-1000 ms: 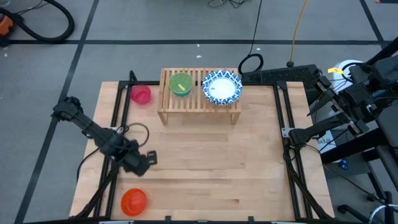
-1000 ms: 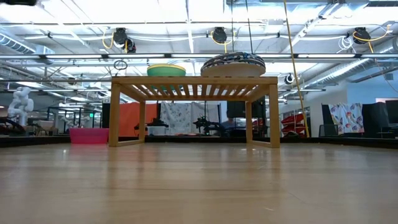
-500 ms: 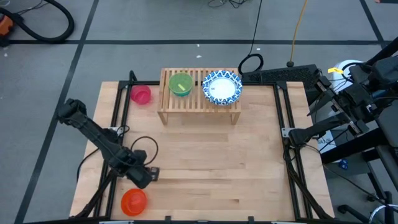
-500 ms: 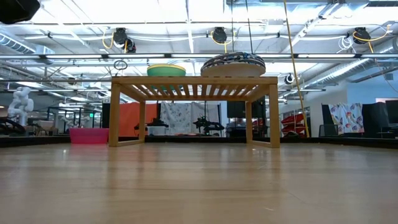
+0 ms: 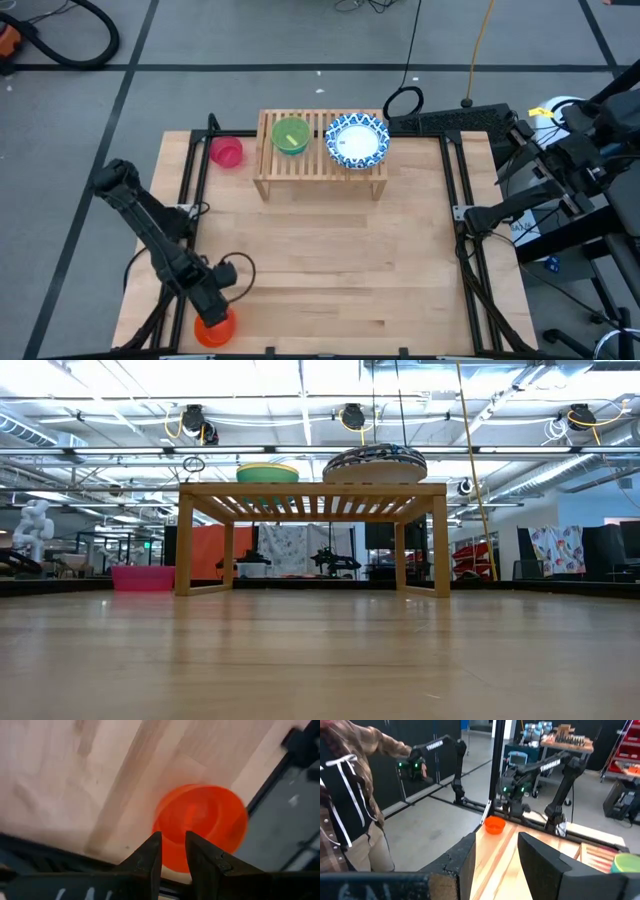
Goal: Place and stack bowls onto a shelf
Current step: Stack the orange bowl on top of the yellow bowl on the shelf
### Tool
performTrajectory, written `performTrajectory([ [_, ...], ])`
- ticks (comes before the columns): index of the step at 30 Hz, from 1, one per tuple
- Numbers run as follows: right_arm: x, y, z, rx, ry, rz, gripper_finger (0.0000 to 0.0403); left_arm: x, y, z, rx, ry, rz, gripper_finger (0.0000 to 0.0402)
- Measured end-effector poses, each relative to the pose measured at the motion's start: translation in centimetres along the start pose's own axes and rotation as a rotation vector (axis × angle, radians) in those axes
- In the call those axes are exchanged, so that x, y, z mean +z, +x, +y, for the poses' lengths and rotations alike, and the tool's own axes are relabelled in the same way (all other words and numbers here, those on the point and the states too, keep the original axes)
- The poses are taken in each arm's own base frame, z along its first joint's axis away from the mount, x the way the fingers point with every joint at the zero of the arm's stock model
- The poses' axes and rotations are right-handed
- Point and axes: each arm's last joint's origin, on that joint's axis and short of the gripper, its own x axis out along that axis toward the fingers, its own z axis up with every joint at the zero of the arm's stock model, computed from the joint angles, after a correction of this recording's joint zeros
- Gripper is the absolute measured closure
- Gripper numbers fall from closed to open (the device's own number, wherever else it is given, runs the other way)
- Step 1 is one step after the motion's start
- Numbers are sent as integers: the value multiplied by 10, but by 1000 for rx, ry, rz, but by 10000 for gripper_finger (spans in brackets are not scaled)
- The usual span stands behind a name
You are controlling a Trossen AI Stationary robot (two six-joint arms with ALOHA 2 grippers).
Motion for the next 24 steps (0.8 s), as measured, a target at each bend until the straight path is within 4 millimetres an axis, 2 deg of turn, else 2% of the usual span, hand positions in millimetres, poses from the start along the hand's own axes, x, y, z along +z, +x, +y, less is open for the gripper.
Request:
performTrajectory([
  [10, 8, 0, -1, -8, -20, -83, 261, -17, 30, -11, 111, 296, 46, 311],
  [24, 10, -1, -1, -9, -23, -98, 261, -22, 57, -19, 191, 352, 64, 311],
])
